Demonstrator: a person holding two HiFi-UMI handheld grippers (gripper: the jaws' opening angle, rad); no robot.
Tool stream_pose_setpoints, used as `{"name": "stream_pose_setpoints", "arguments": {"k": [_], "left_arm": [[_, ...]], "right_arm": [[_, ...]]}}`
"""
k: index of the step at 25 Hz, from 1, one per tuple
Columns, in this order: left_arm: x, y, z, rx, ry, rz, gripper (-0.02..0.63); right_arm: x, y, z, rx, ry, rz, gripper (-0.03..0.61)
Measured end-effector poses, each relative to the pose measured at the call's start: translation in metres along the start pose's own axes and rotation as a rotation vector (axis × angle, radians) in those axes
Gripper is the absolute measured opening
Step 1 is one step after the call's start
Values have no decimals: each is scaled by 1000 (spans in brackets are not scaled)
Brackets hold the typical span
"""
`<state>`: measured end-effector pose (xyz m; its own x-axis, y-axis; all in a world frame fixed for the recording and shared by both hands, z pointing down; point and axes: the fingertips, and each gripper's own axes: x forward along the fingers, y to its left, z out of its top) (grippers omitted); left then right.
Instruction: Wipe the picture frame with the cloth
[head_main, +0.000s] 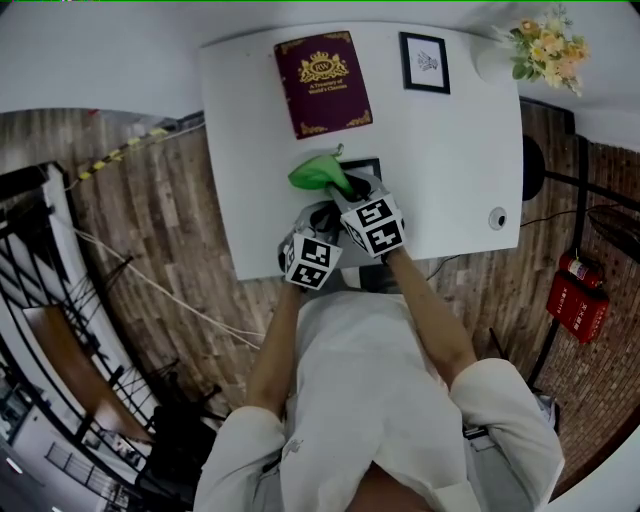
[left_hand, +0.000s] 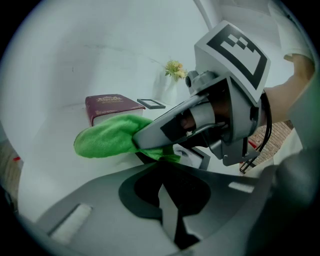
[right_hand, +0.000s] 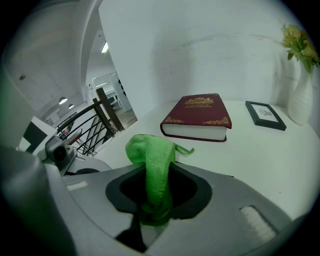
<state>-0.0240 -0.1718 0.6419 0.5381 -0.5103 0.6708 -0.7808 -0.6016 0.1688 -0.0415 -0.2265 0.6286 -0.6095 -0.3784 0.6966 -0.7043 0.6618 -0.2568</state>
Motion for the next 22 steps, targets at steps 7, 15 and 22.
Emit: {"name": "stream_pose_setpoints", "arguments": {"k": [7,15,22], "left_arm": [[0,0,1,-10,-10,2,20],[1,0,1,-25,-21,-4,20],[0,0,2,-28,-26,-10,20]], "right_arm": [[7,-2,-2,14,8,-1,98],[-5,-32,-13,86,8,-91,98],[-22,-56,-21,115,1,-151,98]]}}
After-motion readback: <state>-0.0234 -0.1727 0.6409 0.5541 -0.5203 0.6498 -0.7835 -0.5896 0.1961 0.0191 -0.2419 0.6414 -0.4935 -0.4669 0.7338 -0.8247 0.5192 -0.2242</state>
